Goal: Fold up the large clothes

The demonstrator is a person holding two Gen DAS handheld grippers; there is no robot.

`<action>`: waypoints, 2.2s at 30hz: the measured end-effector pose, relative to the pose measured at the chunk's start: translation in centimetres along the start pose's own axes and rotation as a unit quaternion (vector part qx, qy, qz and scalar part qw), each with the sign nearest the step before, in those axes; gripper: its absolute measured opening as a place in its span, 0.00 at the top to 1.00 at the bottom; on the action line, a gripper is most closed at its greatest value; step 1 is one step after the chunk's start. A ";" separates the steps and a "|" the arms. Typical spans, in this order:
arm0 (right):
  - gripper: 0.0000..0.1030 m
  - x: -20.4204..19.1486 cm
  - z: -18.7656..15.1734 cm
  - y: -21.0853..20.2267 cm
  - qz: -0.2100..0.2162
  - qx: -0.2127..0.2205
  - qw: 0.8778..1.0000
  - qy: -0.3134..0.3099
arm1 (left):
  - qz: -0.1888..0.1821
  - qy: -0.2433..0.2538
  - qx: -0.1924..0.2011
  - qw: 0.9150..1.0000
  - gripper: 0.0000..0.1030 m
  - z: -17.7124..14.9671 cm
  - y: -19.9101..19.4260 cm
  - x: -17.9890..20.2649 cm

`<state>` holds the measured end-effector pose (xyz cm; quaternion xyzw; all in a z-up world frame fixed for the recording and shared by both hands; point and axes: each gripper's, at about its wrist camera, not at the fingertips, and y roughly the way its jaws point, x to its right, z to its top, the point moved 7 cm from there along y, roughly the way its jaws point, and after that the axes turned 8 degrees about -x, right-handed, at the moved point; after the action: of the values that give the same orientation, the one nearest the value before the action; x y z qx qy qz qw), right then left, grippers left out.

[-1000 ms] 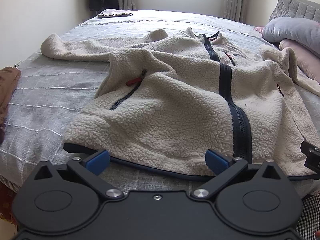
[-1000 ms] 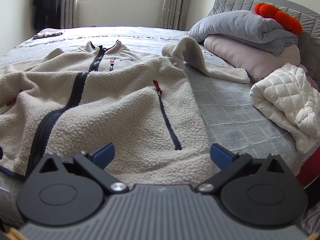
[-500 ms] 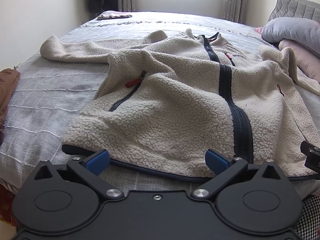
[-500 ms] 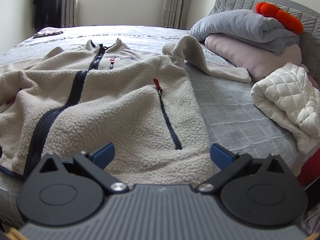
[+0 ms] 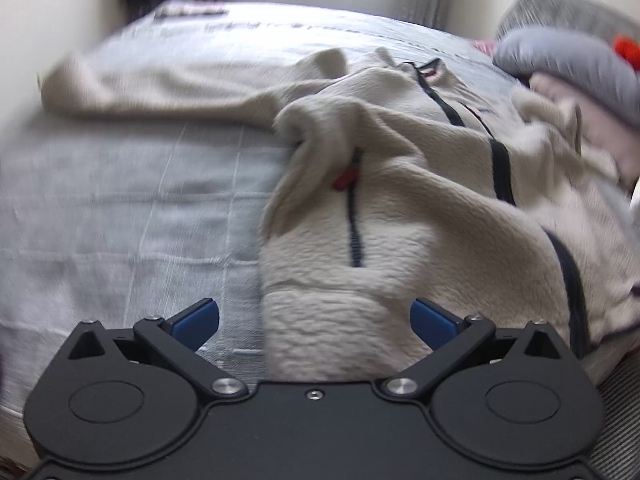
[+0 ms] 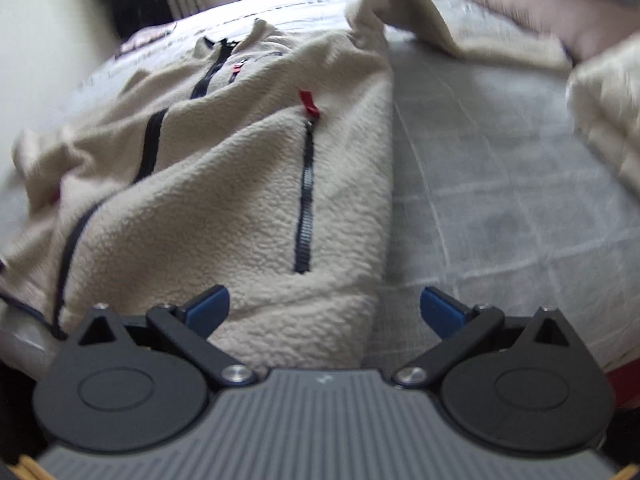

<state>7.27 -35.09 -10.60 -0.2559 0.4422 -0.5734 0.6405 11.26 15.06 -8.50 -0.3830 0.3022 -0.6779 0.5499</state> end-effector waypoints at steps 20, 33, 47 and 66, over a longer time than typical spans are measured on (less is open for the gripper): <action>0.85 3.0 0.5 -7.4 0.158 0.087 0.981 0.073 | -0.190 -0.057 -0.016 0.980 0.85 -3.3 -6.2 3.2; 0.75 6.1 -3.8 -1.7 -0.002 -0.005 0.999 0.039 | -0.145 -0.030 -0.096 0.984 0.66 -9.3 -2.0 3.8; 0.13 -2.2 8.3 -1.0 -0.041 0.120 0.990 -0.064 | -0.045 0.095 0.127 0.986 0.06 3.6 -0.4 10.7; 0.04 -2.2 8.8 5.6 -0.069 0.083 0.993 -0.052 | -0.039 0.083 0.049 0.995 0.05 3.9 3.4 8.0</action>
<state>17.77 -33.42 -10.45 -0.2611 0.3406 -0.6365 0.6408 15.53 6.53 -7.76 -0.3099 0.2977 -0.7424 0.5140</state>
